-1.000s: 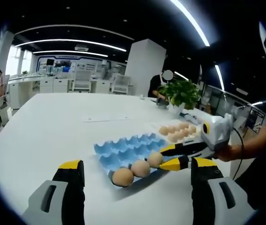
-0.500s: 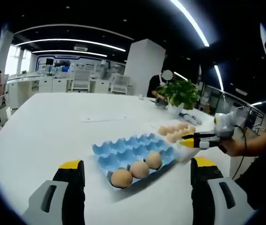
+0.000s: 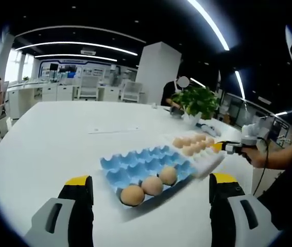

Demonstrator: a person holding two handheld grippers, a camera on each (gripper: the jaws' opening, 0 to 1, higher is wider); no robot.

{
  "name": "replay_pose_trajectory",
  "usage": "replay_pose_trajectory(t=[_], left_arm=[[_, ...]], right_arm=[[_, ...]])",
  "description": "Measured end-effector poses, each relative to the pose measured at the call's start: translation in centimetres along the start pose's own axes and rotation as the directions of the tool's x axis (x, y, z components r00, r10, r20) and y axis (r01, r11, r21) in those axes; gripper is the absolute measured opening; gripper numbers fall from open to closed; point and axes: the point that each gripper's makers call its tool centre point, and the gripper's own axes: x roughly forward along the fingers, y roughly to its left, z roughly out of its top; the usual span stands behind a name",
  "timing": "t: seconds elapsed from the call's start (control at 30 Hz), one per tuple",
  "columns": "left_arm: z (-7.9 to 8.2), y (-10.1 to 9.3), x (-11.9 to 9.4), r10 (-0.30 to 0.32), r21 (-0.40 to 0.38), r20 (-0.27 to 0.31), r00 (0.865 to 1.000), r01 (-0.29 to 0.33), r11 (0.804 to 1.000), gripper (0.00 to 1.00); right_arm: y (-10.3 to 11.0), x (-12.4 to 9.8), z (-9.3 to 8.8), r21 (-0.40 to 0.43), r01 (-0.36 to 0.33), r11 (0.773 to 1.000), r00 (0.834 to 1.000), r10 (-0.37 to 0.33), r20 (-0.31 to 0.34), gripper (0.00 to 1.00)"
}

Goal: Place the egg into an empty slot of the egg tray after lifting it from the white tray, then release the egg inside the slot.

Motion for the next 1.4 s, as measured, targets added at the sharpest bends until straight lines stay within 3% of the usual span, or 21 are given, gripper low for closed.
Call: replay_pose_trajectory(t=[0.23,0.33,0.77,1.03,1.2,1.4], left_arm=[[0.0,0.2,-0.2,0.007,0.002,-0.003,1.000,-0.007,1.000,0.94],[0.1,0.2,-0.2,0.008,0.003,-0.003,1.000,-0.008,1.000,0.94],[0.4,0.1,-0.3,0.003,0.008,0.004,1.000,-0.003,1.000,0.93],[0.4,0.5,-0.3,0.011,0.014,0.001,1.000,-0.011,1.000,0.93],[0.3,0.5,-0.3,0.012,0.011,-0.003,1.000,-0.012,1.000,0.93],[0.2,0.4,-0.1,0.008,0.012,-0.009,1.000,-0.008,1.000,0.93]], right_arm=[[-0.7,1.0,-1.2,0.010,0.013,1.000,0.999,-0.013,-0.041,0.26],[-0.9,1.3,-2.1,-0.051,0.008,0.999,0.997,-0.012,-0.080,0.26],[-0.9,1.2,-1.9,-0.026,-0.021,0.999,0.998,0.020,-0.064,0.25],[-0.8,0.3,-0.5,0.035,-0.015,0.999,0.999,0.016,-0.028,0.24],[0.4,-0.6,1.1,0.051,-0.045,0.998,0.999,0.044,0.013,0.24],[4.8,-1.1,2.2,0.014,-0.160,0.987,0.987,0.159,0.038,0.24]])
